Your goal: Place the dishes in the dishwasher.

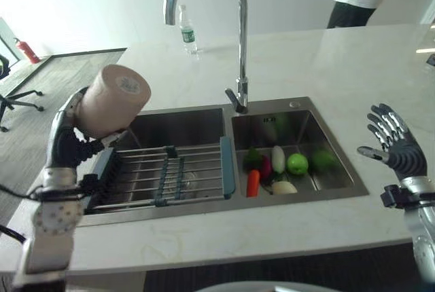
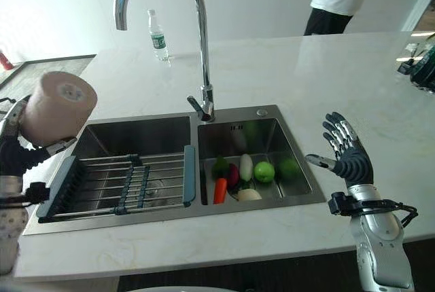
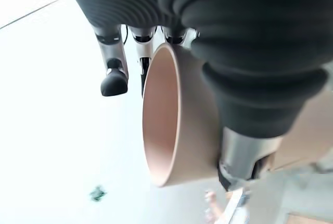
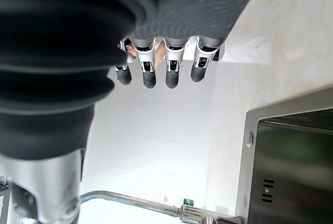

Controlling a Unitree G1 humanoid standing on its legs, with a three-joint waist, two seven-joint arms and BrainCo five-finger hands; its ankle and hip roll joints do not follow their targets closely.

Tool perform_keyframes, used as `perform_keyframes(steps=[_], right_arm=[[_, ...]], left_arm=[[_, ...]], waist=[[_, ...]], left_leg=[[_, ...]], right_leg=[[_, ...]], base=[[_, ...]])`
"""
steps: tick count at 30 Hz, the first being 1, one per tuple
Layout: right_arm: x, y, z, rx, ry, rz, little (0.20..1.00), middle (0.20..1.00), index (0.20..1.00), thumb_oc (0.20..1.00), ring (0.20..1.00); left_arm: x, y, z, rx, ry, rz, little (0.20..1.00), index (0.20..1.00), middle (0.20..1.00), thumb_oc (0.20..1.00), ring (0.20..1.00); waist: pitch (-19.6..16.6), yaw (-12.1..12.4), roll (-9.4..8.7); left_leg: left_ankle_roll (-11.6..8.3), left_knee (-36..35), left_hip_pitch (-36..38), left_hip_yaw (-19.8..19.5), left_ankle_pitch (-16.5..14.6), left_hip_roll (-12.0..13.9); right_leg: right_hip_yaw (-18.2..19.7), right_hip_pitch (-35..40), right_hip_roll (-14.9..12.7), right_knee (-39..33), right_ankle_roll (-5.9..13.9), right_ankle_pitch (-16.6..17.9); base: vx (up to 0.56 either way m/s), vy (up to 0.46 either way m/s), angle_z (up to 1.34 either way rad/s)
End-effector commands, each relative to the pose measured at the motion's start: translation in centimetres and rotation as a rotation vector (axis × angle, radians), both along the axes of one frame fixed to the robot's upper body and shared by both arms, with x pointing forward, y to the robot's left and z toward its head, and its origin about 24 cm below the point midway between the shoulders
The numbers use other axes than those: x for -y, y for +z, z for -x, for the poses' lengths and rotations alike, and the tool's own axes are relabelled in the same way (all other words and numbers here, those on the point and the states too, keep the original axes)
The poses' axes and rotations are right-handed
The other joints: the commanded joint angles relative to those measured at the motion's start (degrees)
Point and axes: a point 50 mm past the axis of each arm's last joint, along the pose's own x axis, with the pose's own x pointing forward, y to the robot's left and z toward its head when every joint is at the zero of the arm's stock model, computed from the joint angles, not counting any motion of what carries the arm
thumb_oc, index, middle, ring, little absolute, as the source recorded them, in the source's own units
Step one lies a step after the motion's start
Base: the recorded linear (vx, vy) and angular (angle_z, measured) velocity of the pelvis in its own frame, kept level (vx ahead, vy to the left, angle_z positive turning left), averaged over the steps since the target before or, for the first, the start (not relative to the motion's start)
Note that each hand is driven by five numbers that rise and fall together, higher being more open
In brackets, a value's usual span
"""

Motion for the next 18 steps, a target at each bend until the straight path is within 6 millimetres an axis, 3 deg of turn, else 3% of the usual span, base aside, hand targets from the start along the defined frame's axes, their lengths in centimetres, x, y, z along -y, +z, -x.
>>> perform_keyframes(steps=[1, 2, 5, 7, 8, 9, 11, 12, 13, 14, 18], right_arm=[[0.2, 4.1, 0.4, 0.222, -0.024, 0.063, 1.000, 1.000, 1.000, 1.000, 1.000], [0.3, 4.6, 0.4, 0.234, -0.044, 0.084, 1.000, 1.000, 1.000, 1.000, 1.000], [0.7, 5.6, 0.0, 0.267, -0.066, 0.107, 1.000, 1.000, 1.000, 1.000, 1.000], [1.1, 6.4, -0.2, 0.309, -0.087, 0.095, 1.000, 1.000, 1.000, 1.000, 1.000], [1.1, 6.7, -0.5, 0.339, -0.121, 0.100, 1.000, 1.000, 1.000, 1.000, 1.000], [1.2, 6.8, -0.5, 0.351, -0.137, 0.104, 1.000, 1.000, 1.000, 1.000, 1.000], [1.5, 6.8, -0.3, 0.364, -0.185, 0.111, 1.000, 1.000, 1.000, 1.000, 1.000], [1.6, 6.7, -0.2, 0.363, -0.192, 0.105, 1.000, 1.000, 1.000, 1.000, 1.000], [1.7, 6.6, 0.0, 0.361, -0.205, 0.095, 1.000, 1.000, 1.000, 1.000, 1.000], [1.7, 6.4, 0.2, 0.358, -0.211, 0.094, 1.000, 1.000, 1.000, 1.000, 1.000], [1.7, 5.7, 0.7, 0.333, -0.216, 0.118, 1.000, 1.000, 1.000, 1.000, 1.000]], left_arm=[[-0.4, 3.6, -0.2, 0.168, -0.100, 0.015, 0.200, 0.200, 0.200, 0.200, 0.200], [0.4, 3.8, -0.1, 0.201, -0.188, 0.067, 0.200, 0.200, 0.200, 0.200, 0.200], [1.4, 3.9, -0.1, 0.242, -0.260, 0.130, 0.200, 0.200, 0.200, 0.200, 0.200], [2.4, 4.3, -0.7, 0.266, -0.300, 0.153, 0.200, 0.200, 0.200, 0.200, 0.200], [3.0, 4.7, -1.4, 0.282, -0.346, 0.172, 0.200, 0.200, 0.200, 0.200, 0.200], [3.3, 4.9, -1.5, 0.297, -0.347, 0.159, 0.200, 0.200, 0.200, 0.200, 0.200], [3.7, 5.0, -2.0, 0.314, -0.382, 0.175, 0.200, 0.200, 0.200, 0.200, 0.200], [3.7, 5.1, -2.1, 0.313, -0.389, 0.173, 0.200, 0.200, 0.200, 0.200, 0.200], [4.1, 5.2, -2.3, 0.307, -0.416, 0.180, 0.200, 0.200, 0.200, 0.200, 0.200], [4.4, 5.2, -2.3, 0.304, -0.434, 0.178, 0.200, 0.200, 0.200, 0.200, 0.200], [5.5, 5.2, -2.1, 0.285, -0.477, 0.147, 0.200, 0.200, 0.200, 0.200, 0.200]], waist=[[1.3, -0.2, -0.95], [2.2, -0.4, -0.97], [3.7, -0.7, -1.09], [4.7, -1.0, -3.09], [5.3, -1.8, -3.77], [5.4, -2.4, -3.83], [5.4, -4.5, -2.62], [5.2, -5.1, -1.70], [5.3, -5.9, -1.59], [5.2, -6.1, -1.63], [5.8, -5.5, -2.18]], left_leg=[[-5.43, -0.2, -2.1, 1.4, 3.5, 7.1], [-6.13, -0.2, -3.4, 3.3, 5.2, 8.2], [-4.46, 0.8, -0.9, 6.9, 2.8, 4.7], [-3.42, 18.5, -3.5, 8.8, 0.2, 2.9], [-2.38, 26.7, -4.5, 7.8, -4.2, 2.2], [-1.78, 27.2, -3.1, 7.6, -6.7, 0.9], [-0.33, 18.3, 3.4, 7.1, -13.1, -4.1], [0.06, 12.8, 6.4, 5.5, -14.7, -5.1], [0.78, 4.5, 9.2, 5.1, -13.0, -6.7], [1.25, 1.4, 9.8, 4.1, -12.0, -7.4], [2.41, -0.2, 7.8, 0.0, -11.7, -8.8]], right_leg=[[1.0, 4.4, -2.6, 0.2, 3.69, -7.5], [0.0, 4.2, -2.4, 0.2, 3.45, -7.4], [-2.0, 3.9, -2.4, 0.2, 3.32, -7.4], [-2.6, 2.8, -3.2, 0.2, 2.03, -6.2], [-3.0, 1.7, -3.8, 0.2, 1.95, -5.0], [-3.5, 0.6, -4.2, 0.2, 2.10, -4.0], [-5.8, -2.4, -5.1, 0.2, 3.97, -0.1], [-4.8, -3.2, -4.6, 0.4, 5.15, 0.2], [-5.8, -5.8, -5.0, 0.6, 6.14, 3.2], [-5.5, -6.9, -5.0, 0.6, 6.68, 4.2], [-4.9, -10.2, -6.1, 0.6, 7.93, 5.6]], base=[[-0.18, -0.192, 0.28], [-0.24, -0.120, 0.33], [-0.33, -0.096, 0.67], [-0.49, -0.135, 0.55], [-0.49, 0.041, 0.58], [-0.49, 0.194, 0.64], [-0.31, 0.357, 0.42], [-0.34, 0.399, 0.88], [-0.31, 0.316, 0.87], [-0.42, 0.296, 0.74], [-0.29, 0.214, 0.36]])
